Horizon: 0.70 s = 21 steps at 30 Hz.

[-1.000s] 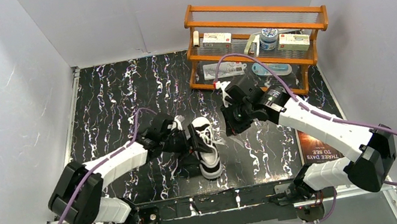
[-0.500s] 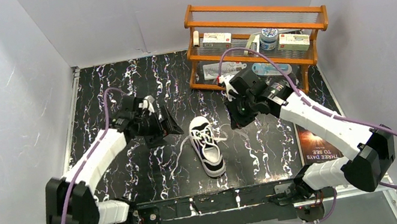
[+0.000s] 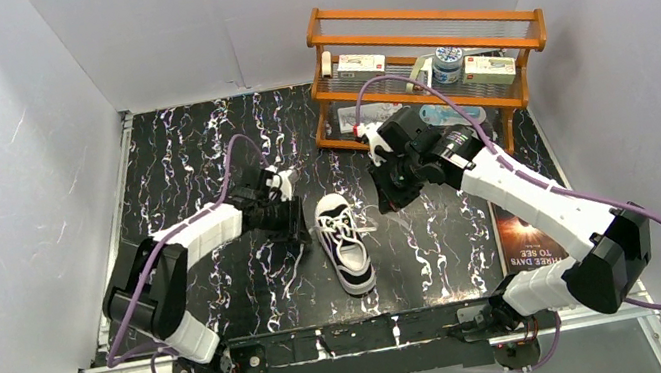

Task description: Tie the shoes

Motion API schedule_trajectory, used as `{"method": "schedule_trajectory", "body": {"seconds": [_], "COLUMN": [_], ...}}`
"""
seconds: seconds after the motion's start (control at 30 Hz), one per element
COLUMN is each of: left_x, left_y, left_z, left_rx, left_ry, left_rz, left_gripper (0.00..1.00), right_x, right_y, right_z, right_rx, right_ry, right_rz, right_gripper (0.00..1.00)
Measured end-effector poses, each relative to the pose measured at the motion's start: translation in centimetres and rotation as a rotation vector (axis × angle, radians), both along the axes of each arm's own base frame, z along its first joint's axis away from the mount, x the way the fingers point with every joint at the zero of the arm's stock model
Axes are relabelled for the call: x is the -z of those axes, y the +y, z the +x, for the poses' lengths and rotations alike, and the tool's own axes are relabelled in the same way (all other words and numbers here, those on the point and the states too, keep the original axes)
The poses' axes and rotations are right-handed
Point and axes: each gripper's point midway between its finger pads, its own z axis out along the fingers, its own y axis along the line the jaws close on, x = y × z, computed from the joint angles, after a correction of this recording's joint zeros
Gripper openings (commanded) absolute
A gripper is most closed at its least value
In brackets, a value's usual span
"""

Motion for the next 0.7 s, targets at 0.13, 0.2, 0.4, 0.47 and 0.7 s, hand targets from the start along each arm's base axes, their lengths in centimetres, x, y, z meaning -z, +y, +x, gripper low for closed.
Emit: {"method": "schedule_trajectory", "body": {"seconds": [0.13,0.2,0.4,0.47,0.7], "left_x": [1.4,1.2,1.5,1.7,1.3], "left_y": [-0.9,-1.4,-2.2,-2.1,-0.5], "left_z": [-0.1,0.2,1.2,1.6,0.7], "left_rx": [0.061,0.084,0.112,0.101,0.007], "left_ry": [-0.095,-0.168,-0.27,-0.288,-0.237], "left_rz": [-0.013,-0.03,-0.028,-0.013,0.045], "left_gripper": [0.45,0.44,0.14,0.0,0.0], "right_x": [-0.1,-0.1,-0.1,-0.1,-0.5], "right_y": [0.2,0.2,0.3,0.3,0.5], "right_z": [-0.2,-0.2,-0.4,-0.4,-0.7], "right_rx": [-0.008,-0.01,-0.016,-0.015,-0.006], "right_ry": [0.008,0.01,0.015,0.015,0.026], "right_rz": [0.01,0.013,0.019,0.02,0.043], "right_gripper": [0.0,0.0,0.0,0.0,0.0]}}
